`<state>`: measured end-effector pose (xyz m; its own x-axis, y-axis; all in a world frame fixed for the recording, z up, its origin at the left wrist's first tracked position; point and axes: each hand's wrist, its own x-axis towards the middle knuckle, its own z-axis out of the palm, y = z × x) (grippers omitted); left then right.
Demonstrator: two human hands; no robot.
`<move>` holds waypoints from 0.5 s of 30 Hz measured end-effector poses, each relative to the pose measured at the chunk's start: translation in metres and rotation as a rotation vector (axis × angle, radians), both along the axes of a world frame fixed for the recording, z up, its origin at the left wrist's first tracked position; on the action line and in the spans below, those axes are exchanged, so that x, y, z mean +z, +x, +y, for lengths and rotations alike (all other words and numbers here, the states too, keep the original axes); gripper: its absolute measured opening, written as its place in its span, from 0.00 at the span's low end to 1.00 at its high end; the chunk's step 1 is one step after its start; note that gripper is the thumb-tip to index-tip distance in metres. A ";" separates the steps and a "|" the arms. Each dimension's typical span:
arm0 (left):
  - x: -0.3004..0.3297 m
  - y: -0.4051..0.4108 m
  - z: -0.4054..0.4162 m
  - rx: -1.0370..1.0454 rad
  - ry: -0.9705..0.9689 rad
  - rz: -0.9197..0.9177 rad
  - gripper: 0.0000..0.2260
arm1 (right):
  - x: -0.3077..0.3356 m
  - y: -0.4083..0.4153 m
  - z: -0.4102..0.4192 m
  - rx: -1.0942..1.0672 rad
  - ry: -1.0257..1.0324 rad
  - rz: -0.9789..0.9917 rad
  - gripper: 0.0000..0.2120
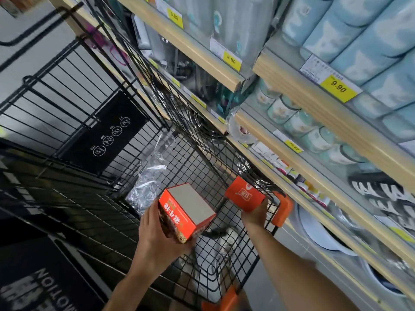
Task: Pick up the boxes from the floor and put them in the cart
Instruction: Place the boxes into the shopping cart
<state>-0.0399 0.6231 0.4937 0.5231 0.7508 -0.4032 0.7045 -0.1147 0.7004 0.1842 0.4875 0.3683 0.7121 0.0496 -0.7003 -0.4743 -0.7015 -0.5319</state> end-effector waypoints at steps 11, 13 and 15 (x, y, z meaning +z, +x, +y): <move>0.008 0.015 0.000 0.011 0.002 0.058 0.66 | 0.069 -0.003 -0.008 0.089 0.164 0.030 0.47; 0.006 0.022 -0.001 0.003 0.018 0.072 0.63 | 0.084 -0.004 -0.010 0.173 0.225 0.029 0.40; 0.003 0.029 -0.004 -0.037 0.062 0.082 0.62 | 0.096 -0.004 -0.010 0.298 0.277 0.064 0.35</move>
<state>-0.0108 0.6193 0.4963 0.5179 0.7568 -0.3987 0.7534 -0.1829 0.6316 0.1801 0.4773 0.4638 0.5936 0.4401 -0.6737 -0.3105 -0.6471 -0.6963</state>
